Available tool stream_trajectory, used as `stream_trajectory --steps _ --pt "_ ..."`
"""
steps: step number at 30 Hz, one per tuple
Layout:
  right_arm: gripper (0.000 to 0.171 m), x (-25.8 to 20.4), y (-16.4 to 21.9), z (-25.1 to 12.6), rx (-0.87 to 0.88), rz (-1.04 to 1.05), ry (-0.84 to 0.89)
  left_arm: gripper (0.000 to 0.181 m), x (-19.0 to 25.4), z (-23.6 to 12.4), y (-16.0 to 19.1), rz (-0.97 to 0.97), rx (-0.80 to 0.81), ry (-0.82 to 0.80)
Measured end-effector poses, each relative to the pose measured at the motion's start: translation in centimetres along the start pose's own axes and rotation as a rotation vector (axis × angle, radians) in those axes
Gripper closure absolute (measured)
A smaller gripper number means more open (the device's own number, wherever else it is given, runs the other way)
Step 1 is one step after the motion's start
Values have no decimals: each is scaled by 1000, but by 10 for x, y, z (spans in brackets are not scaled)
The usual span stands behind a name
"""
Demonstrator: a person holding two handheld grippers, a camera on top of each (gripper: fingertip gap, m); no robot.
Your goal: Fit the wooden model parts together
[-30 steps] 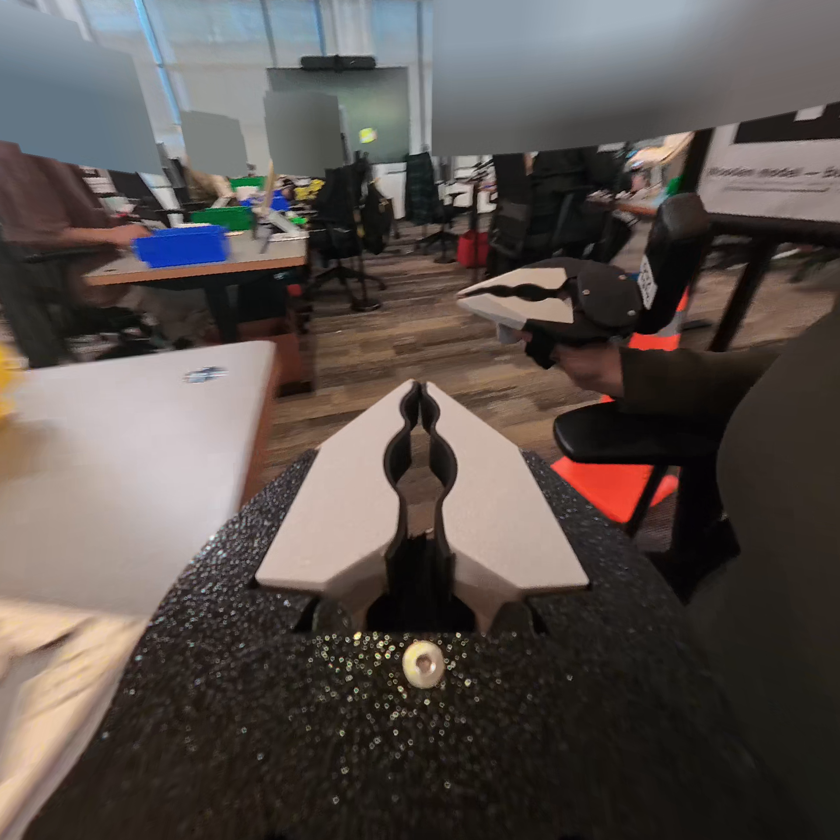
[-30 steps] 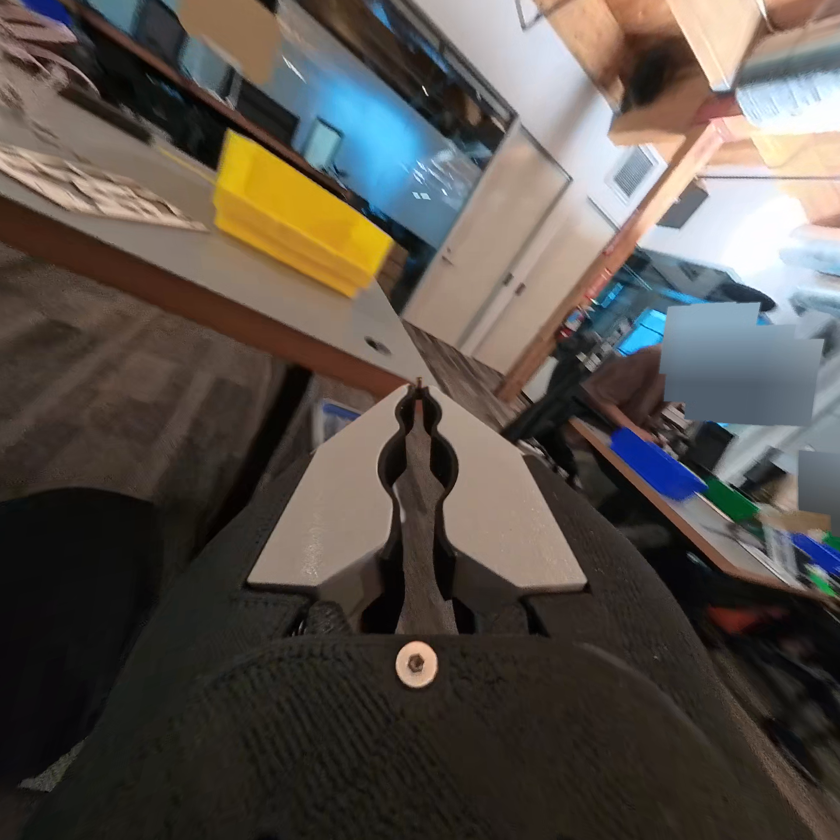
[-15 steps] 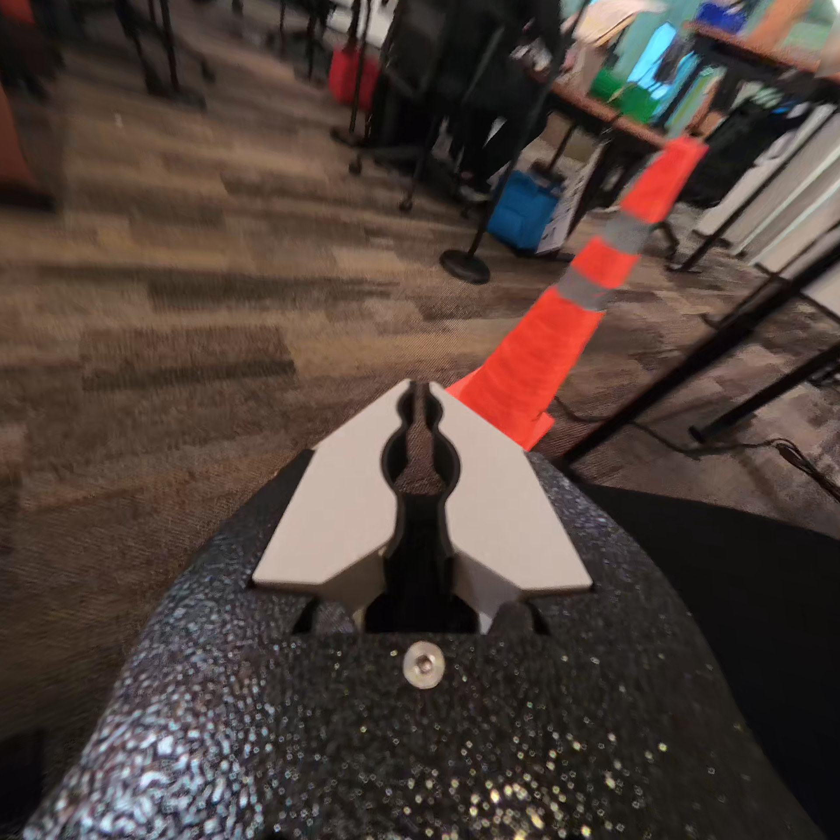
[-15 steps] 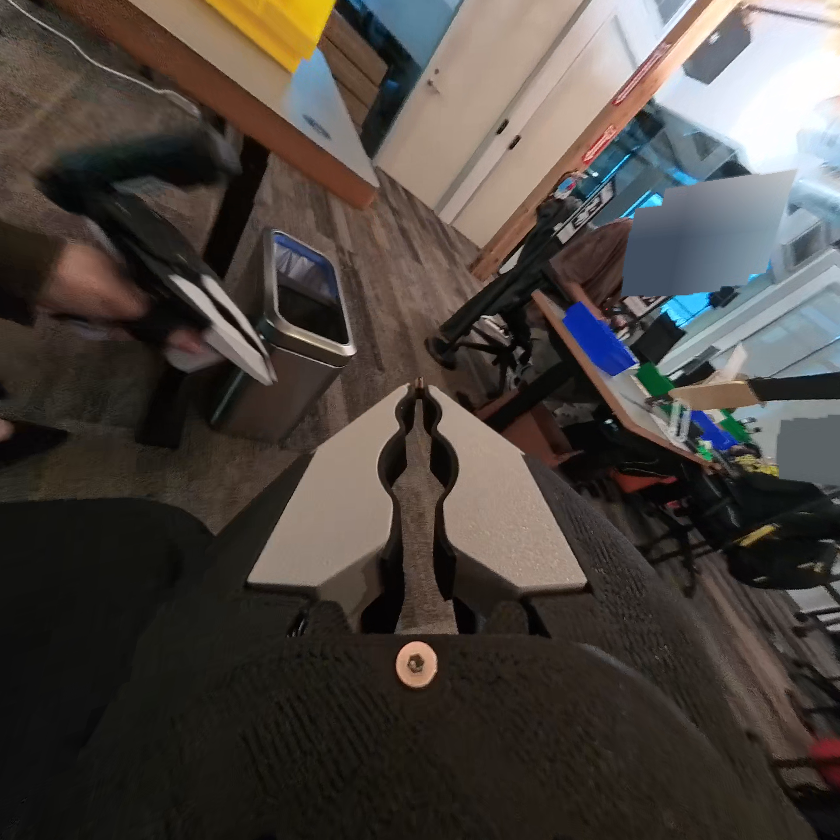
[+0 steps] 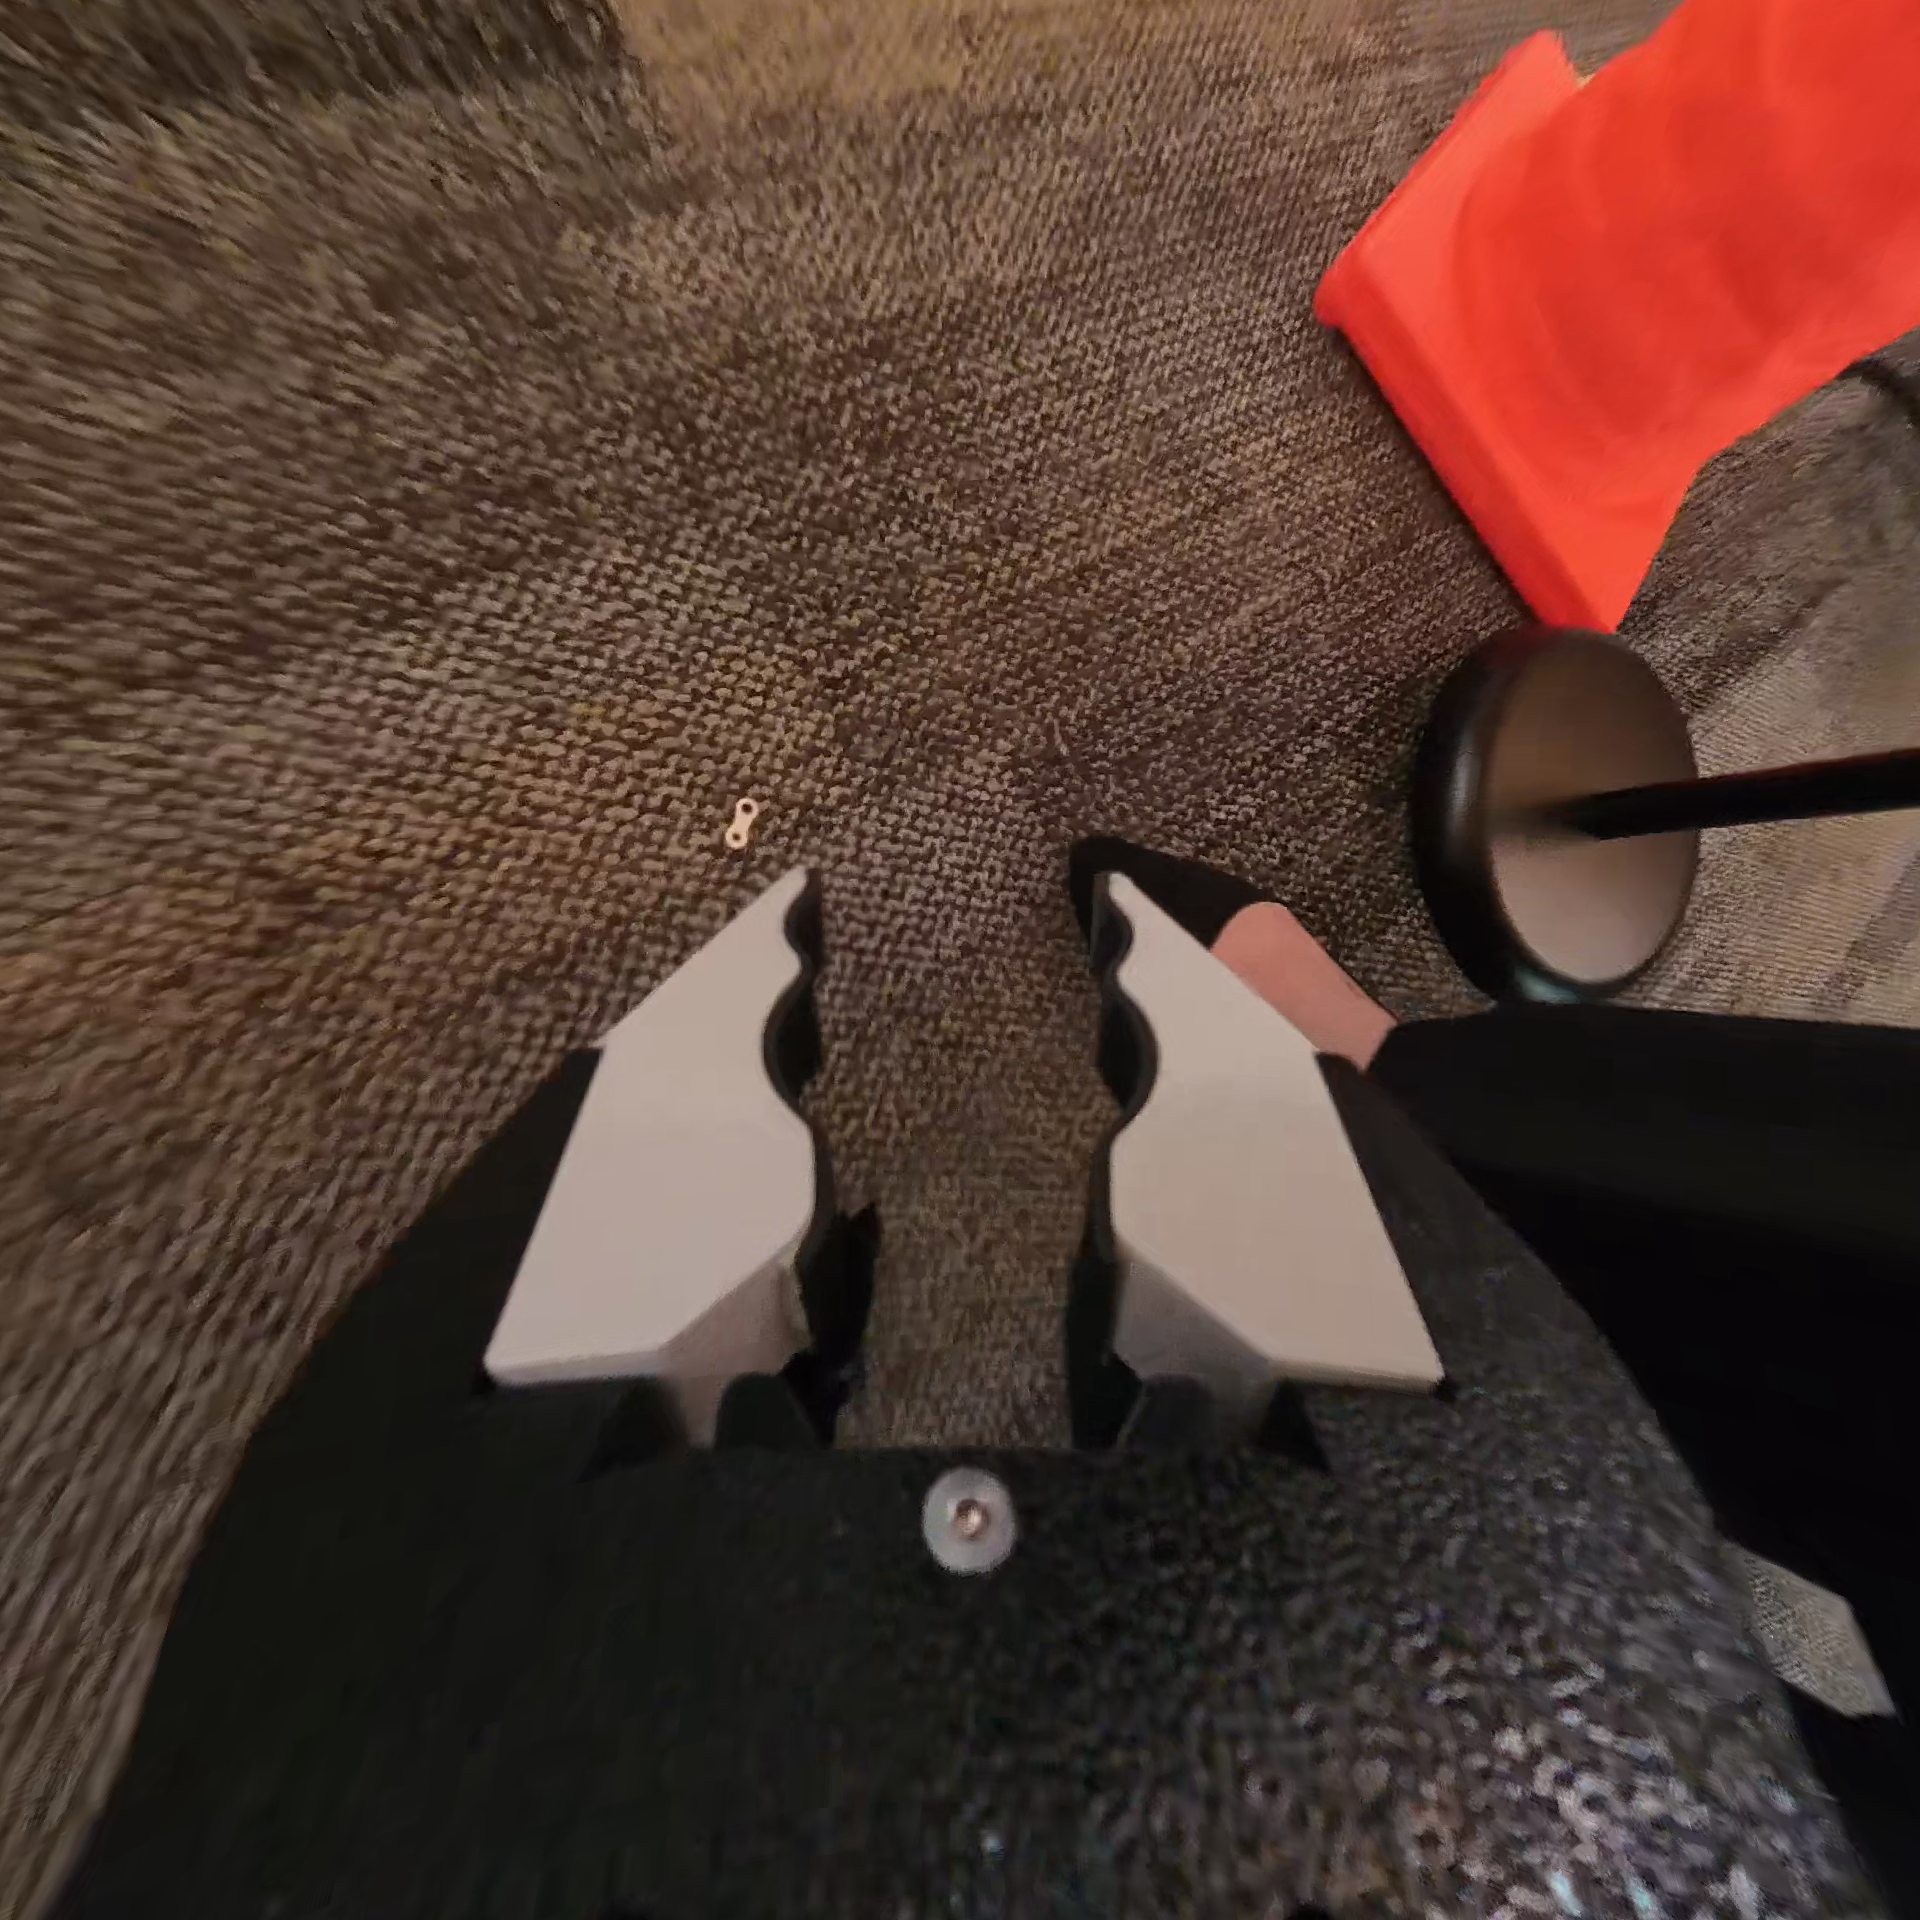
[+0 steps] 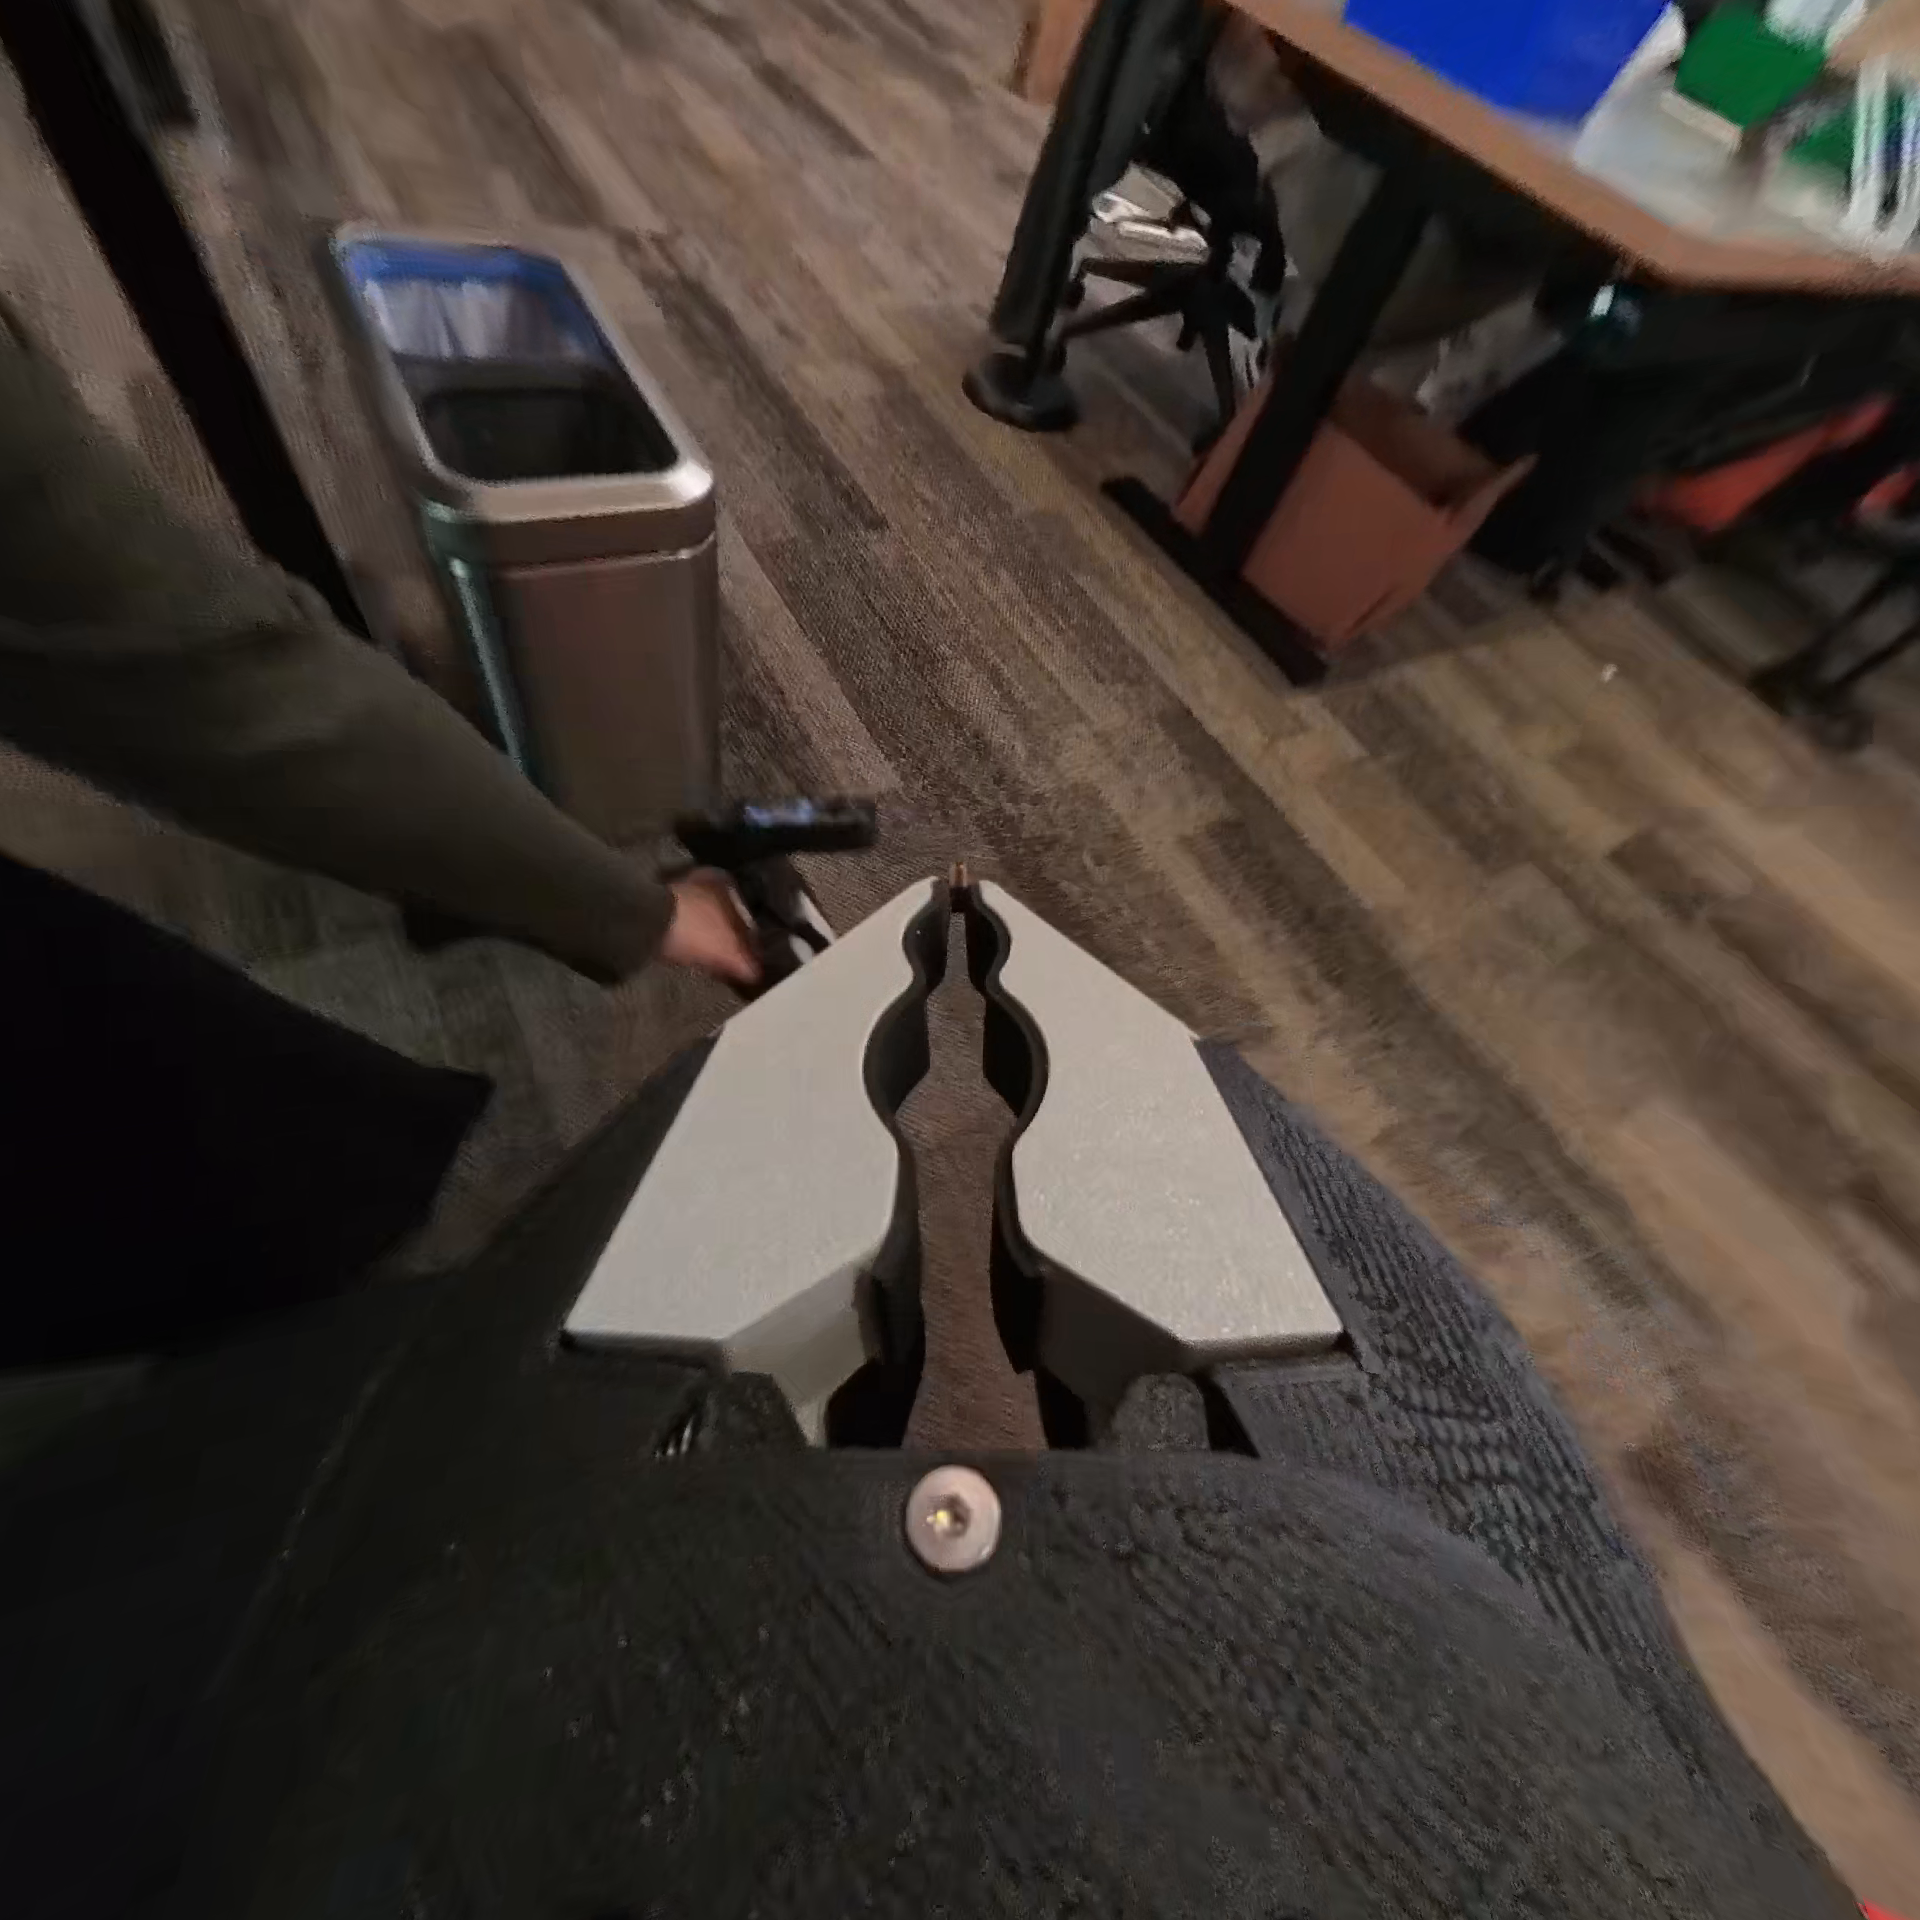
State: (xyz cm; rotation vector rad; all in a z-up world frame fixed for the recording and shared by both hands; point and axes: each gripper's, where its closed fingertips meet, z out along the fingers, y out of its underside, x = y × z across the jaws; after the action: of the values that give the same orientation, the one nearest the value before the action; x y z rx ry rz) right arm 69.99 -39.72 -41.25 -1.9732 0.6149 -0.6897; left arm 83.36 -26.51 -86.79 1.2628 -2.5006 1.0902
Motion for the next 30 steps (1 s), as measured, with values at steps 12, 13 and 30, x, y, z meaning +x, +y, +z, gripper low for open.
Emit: stream_trajectory --steps 12,13,30 --pt "169 -4 103 49 -166 347 -81 160 -75 142 51 137 -78 -58" --pt "169 -4 108 49 -176 345 -80 162 -75 147 53 136 -83 -51" --pt "169 -12 145 45 -239 427 -97 175 -93 166 55 298 -108 -118"
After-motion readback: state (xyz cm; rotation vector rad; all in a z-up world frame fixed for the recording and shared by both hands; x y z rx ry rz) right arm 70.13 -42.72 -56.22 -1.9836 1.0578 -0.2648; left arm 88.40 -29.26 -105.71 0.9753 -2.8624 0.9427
